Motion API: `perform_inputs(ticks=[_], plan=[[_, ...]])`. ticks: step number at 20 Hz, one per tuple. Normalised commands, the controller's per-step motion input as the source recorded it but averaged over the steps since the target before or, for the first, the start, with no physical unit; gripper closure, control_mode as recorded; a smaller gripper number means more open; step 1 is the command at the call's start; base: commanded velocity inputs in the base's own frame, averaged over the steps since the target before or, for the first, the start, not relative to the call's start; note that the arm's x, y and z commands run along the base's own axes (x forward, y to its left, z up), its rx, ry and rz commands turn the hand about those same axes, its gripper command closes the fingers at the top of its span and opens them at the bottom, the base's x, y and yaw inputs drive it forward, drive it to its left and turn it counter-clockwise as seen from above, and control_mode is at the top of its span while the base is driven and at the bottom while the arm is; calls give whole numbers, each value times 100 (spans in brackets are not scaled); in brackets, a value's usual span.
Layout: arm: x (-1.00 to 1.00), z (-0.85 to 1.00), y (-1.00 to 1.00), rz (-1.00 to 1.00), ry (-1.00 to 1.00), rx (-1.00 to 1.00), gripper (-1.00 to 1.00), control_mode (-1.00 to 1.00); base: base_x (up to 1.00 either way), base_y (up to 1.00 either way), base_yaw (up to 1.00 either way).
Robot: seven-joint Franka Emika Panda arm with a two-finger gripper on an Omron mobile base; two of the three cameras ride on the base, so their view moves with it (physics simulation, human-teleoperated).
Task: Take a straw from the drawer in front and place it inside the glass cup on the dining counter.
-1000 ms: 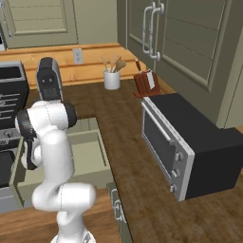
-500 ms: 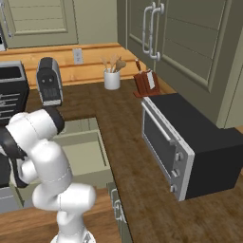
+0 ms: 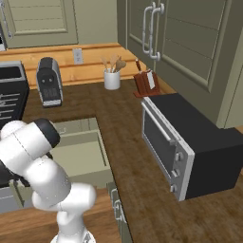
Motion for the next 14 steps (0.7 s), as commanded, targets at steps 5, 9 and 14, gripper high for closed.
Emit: perform_inputs(ticks=[5, 9, 14], plan=[[35, 100, 0, -5, 6, 7, 100, -100, 0, 0, 0], [18, 100, -5, -5, 11, 6, 100, -100, 0, 0, 0], [10, 100, -11, -5, 13, 3, 100, -100, 0, 0, 0]])
